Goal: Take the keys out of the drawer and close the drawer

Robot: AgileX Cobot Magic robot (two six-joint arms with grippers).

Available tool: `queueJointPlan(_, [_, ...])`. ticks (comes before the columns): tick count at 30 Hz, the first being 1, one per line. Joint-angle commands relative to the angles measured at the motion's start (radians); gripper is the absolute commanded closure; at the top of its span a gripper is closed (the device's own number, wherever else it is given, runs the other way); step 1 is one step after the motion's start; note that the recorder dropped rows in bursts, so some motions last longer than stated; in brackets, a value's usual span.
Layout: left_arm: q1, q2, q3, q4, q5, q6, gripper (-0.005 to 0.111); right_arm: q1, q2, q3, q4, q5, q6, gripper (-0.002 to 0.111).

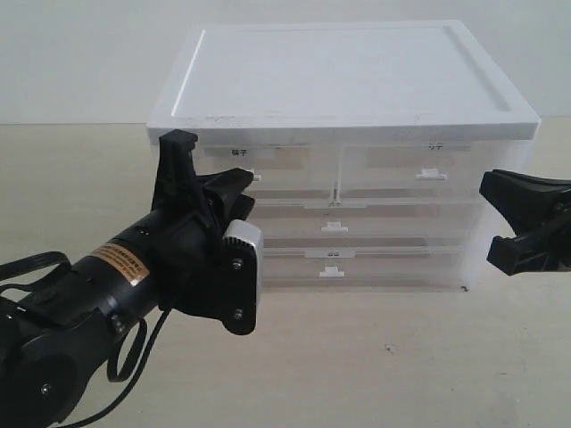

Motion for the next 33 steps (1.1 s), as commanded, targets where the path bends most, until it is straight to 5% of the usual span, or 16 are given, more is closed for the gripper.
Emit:
queueJointPlan(1, [0.003,0.005,-0.005,0.038,-0.024,0.003,0.074,0.0,0.004,-0.005,-0.001,-0.005,-0.002,0.108])
queueJointPlan(8, [0.062,0.005,-0.005,0.078,-0.017,-0.026,0.073,0.0,0.004,-0.005,-0.001,-0.005,-0.004,0.108])
queueJointPlan(20, [0.064,0.061,-0.04,0.111,-0.073,-0.036,0.074,0.0,0.004,-0.005,0.003,-0.005,-0.013,0.108])
queueJointPlan(23, [0.064,0.081,-0.044,0.102,-0.114,-0.036,0.08,0.0,0.004,-0.005,0.003,-0.005,-0.013,0.108])
queueJointPlan(27, [0.064,0.096,-0.044,0.036,-0.17,-0.032,0.102,0.0,0.004,-0.005,0.005,-0.001,-0.013,0.108])
queueJointPlan(33, [0.05,0.096,-0.044,-0.021,-0.16,0.025,0.102,0.0,0.004,-0.005,0.008,-0.001,-0.013,0.108])
